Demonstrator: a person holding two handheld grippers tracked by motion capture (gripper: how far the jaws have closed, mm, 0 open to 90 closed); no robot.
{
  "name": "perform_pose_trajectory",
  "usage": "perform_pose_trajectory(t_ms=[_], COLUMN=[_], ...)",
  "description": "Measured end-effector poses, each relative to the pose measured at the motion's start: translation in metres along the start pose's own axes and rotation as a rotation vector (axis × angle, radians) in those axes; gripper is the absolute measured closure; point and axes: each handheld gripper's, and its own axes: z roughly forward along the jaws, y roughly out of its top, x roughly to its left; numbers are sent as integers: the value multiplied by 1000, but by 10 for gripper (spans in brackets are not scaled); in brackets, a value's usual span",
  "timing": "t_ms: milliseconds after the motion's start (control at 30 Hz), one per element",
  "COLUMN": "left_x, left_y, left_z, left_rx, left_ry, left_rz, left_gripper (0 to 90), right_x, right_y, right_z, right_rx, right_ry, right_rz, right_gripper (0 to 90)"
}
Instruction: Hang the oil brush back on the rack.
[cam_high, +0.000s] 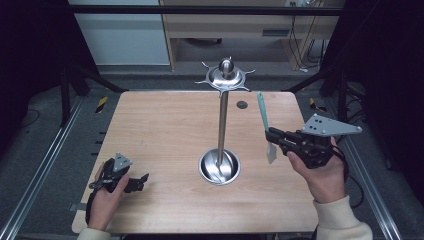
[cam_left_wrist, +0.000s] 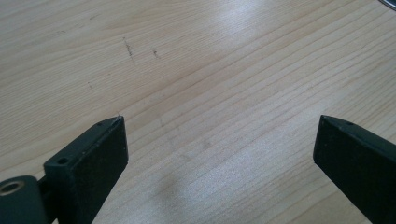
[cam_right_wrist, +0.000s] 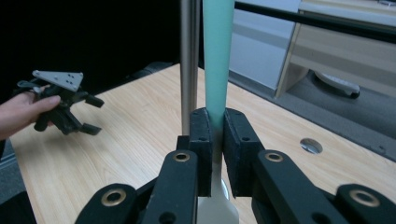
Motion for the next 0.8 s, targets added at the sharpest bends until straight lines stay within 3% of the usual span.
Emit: perform_pose_trajectory(t_ms=[800], left_x=[0], left_y=[0], left_z=[0], left_rx=[1], left_ry=[-2], left_rz=[1], left_gripper=[29], right_x=[8], right_y=[14], right_z=[6], right_rx=[-15], right_ry=[25], right_rz=[-17], right_gripper=[827])
